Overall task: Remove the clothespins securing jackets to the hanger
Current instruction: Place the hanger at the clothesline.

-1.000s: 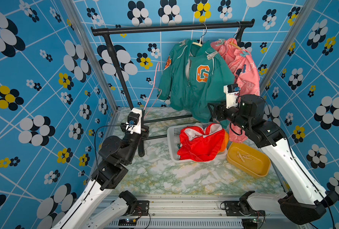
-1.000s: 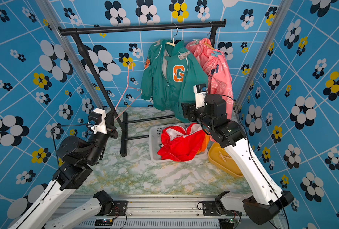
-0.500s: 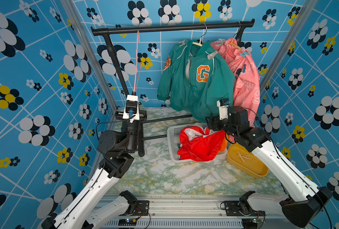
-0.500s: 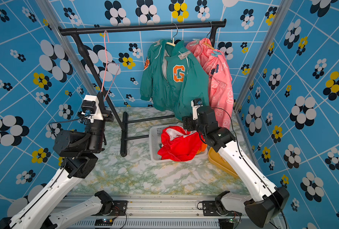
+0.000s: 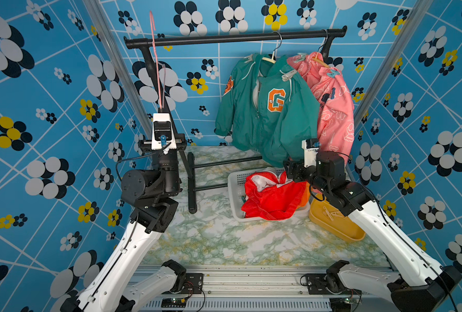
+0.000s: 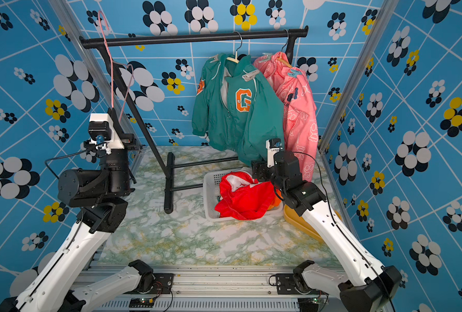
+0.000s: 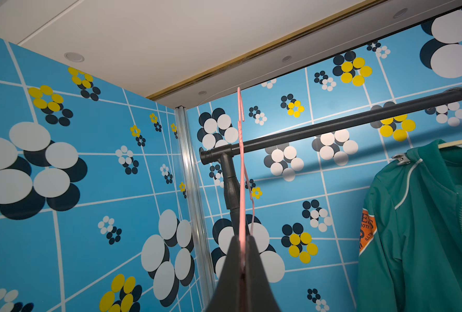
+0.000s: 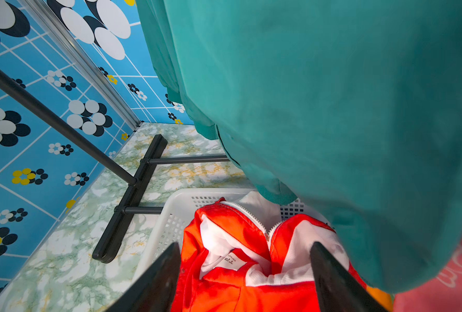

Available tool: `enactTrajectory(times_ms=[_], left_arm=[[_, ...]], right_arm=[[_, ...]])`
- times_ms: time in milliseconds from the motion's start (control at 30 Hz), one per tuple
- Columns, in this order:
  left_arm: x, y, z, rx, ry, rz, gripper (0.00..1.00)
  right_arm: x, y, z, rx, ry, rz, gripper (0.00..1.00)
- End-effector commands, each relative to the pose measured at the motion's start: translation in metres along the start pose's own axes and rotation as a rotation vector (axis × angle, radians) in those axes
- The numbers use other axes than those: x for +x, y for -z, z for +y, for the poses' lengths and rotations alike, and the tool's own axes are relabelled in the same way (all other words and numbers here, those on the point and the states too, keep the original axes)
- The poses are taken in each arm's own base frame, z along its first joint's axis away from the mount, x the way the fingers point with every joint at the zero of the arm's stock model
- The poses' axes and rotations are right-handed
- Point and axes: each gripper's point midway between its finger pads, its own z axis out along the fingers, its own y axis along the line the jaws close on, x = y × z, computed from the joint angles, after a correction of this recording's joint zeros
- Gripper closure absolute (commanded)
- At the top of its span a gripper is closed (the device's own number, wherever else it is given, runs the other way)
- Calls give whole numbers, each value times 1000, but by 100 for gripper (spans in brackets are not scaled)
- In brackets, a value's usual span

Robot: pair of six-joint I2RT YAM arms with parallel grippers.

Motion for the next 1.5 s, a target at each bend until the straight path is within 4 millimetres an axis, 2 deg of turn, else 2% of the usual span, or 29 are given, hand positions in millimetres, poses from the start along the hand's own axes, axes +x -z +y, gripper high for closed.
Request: enactTrajectory(times_ms=[0, 167, 300, 700, 867, 1000, 1067, 1100, 1167, 1300, 1467], left_arm=[[-1, -12, 4, -5, 52, 1, 100], [24, -32, 1, -23, 66, 58, 100], [43, -40, 0, -46, 71, 95, 100], [91, -16, -9, -28, 80, 201, 100], [94, -3, -9, -5, 109, 207, 99], [82, 9, -8, 42, 169, 184, 60], [70, 17, -7, 82, 206, 164, 44], [64, 22, -5, 96, 228, 152, 24], [53, 32, -2, 131, 258, 131, 3], [38, 52, 6, 171, 309, 110, 1], [21, 80, 10, 253, 372, 92, 0]], right_arm=[[-2, 6, -6, 15, -14, -22, 23], [1, 10, -11, 32, -17, -28, 23], [3, 13, -14, 43, -18, -28, 23], [-6, 22, -23, 77, -21, -60, 23], [-18, 29, -23, 76, -13, -99, 23], [-40, 40, -20, 61, 27, -156, 19], [-54, 46, -19, 64, 44, -183, 17], [-62, 49, -18, 59, 51, -199, 16], [-75, 54, -14, 40, 67, -225, 14], [-104, 63, -7, 22, 102, -292, 8], [-144, 79, 4, -4, 177, -386, 6]])
